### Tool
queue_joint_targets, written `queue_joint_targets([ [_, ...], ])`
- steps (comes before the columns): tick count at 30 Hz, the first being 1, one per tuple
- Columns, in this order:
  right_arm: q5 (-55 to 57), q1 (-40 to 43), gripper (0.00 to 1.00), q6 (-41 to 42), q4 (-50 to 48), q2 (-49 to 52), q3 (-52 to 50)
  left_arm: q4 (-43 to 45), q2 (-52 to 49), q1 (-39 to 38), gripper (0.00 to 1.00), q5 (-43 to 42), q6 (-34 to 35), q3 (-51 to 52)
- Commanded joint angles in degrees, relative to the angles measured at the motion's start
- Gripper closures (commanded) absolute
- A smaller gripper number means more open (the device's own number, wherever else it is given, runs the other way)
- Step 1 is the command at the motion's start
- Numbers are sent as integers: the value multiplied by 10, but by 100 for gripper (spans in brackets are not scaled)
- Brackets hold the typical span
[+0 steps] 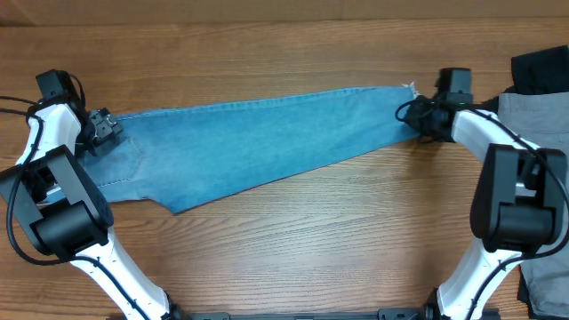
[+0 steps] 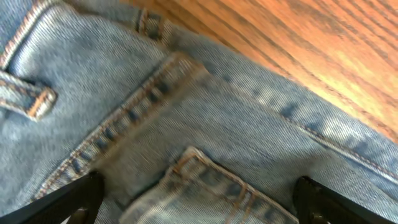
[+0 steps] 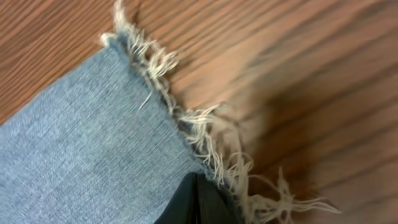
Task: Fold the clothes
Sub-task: 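Stretch the jeans flat between both grippers, pulling hem rightward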
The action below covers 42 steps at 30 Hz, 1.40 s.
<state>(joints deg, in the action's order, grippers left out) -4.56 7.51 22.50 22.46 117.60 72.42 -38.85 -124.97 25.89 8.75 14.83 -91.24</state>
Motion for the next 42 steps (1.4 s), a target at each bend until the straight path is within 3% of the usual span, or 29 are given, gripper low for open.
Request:
queue_joint_targets([
  [1, 137, 51, 96, 0, 37, 67, -58, 5, -18, 8, 0, 24, 4, -15],
  [5, 181, 51, 96, 15, 38, 68, -79, -9, -17, 8, 2, 33, 4, -41],
  [17, 214, 83, 96, 205, 133, 62, -97, -77, -16, 2, 0, 1, 6, -95],
  [25, 210, 75, 96, 220, 171, -100, -97, -98, -7, -2, 2, -27, 6, -99],
  [26, 201, 73, 93, 206, 170, -139, -97, -99, -3, -2, 1, -26, 6, -99],
  [27, 189, 71, 74, 191, 167, -173, -97, -100, 2, -2, 0, -26, 6, -99],
  [28, 175, 71, 22, 174, 162, -213, -97, -103, 9, -1, 0, -26, 3, -99],
  [29, 166, 71, 5, 160, 157, -232, -97, -104, 11, -1, 0, -26, -2, -99],
  [30, 148, 71, 0, 135, 152, -256, -97, -107, 13, -1, 0, -26, -13, -99],
  [34, 117, 71, 0, 85, 151, -288, -97, -133, 8, 3, 0, -25, -60, -96],
  [42, 106, 74, 0, -10, 155, -269, -98, -140, 6, 26, 0, -79, -67, -94],
])
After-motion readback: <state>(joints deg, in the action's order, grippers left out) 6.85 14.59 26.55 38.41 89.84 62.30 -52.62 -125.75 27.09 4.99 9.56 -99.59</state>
